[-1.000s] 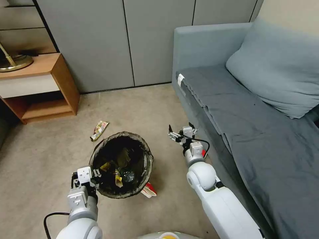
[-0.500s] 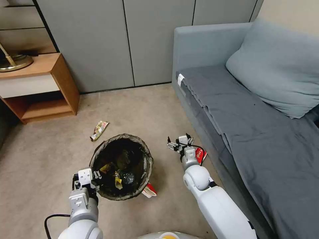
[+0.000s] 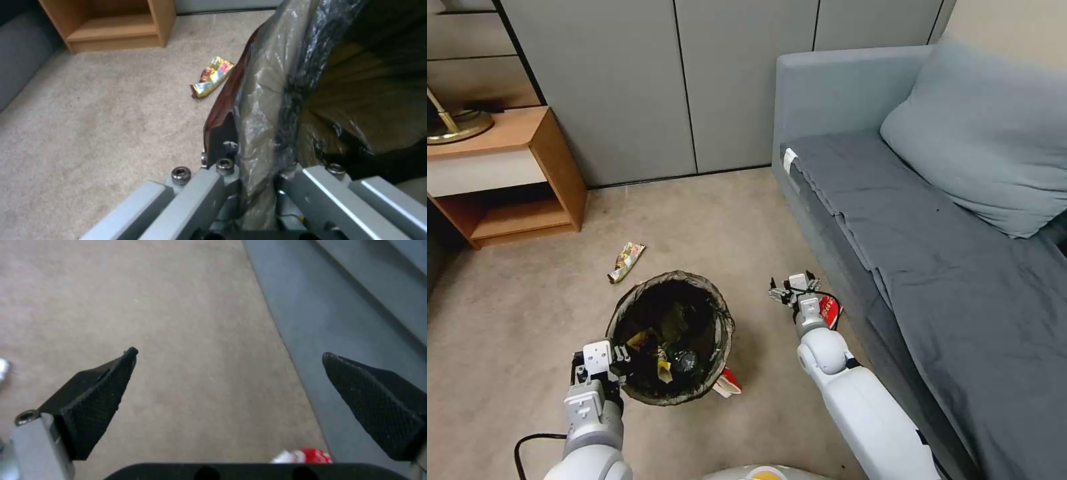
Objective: Pick up the trash bin, then pick up the garbage from the floor and place it into the trash bin.
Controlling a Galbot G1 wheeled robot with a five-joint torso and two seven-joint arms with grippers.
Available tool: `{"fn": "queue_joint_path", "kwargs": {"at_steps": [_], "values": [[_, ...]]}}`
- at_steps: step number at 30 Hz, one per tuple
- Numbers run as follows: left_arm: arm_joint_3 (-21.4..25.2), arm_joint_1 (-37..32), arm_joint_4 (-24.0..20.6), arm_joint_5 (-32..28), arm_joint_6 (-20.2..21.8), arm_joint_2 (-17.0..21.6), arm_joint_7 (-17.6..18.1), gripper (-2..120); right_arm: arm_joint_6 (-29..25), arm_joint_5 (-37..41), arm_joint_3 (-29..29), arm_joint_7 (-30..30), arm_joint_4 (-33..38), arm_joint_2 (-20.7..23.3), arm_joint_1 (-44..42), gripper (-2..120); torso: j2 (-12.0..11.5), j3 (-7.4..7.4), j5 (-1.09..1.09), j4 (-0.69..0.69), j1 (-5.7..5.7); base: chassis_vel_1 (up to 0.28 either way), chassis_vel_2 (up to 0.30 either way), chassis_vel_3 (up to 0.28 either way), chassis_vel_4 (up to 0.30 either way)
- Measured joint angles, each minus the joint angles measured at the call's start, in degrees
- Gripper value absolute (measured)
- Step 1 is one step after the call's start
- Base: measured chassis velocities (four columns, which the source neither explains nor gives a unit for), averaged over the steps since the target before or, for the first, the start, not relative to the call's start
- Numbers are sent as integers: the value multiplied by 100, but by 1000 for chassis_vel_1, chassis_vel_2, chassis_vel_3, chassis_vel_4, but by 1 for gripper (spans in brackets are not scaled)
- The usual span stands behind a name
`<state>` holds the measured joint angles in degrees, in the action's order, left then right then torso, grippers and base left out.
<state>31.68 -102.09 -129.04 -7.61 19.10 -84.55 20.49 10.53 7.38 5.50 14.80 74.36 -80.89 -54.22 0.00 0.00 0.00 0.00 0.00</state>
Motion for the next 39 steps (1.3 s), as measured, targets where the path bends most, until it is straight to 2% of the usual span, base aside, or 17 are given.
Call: {"fn": "queue_joint_path", "kwargs": {"at_steps": [4, 12, 27, 39], "values": [[-24, -20, -38, 26, -6, 0, -3, 0, 300, -55, 118, 162, -11, 31, -23, 100, 0, 0, 0, 0, 0, 0, 0, 0, 0], [-41, -56, -105, 37, -9, 24, -8, 0, 571, -63, 247, 257, -71, 85, -95, 100, 0, -1, 0, 0, 0, 0, 0, 0, 0], [-59, -107, -173, 58, -26, 53, -11, 0, 711, -107, 477, 220, -413, 140, -124, 100, 0, -1, 0, 0, 0, 0, 0, 0, 0], [-81, -173, -192, 96, -70, 34, -11, 0, 756, 331, 606, -156, -755, 119, -47, 100, 0, -1, 0, 0, 0, 0, 0, 0, 0]]}}
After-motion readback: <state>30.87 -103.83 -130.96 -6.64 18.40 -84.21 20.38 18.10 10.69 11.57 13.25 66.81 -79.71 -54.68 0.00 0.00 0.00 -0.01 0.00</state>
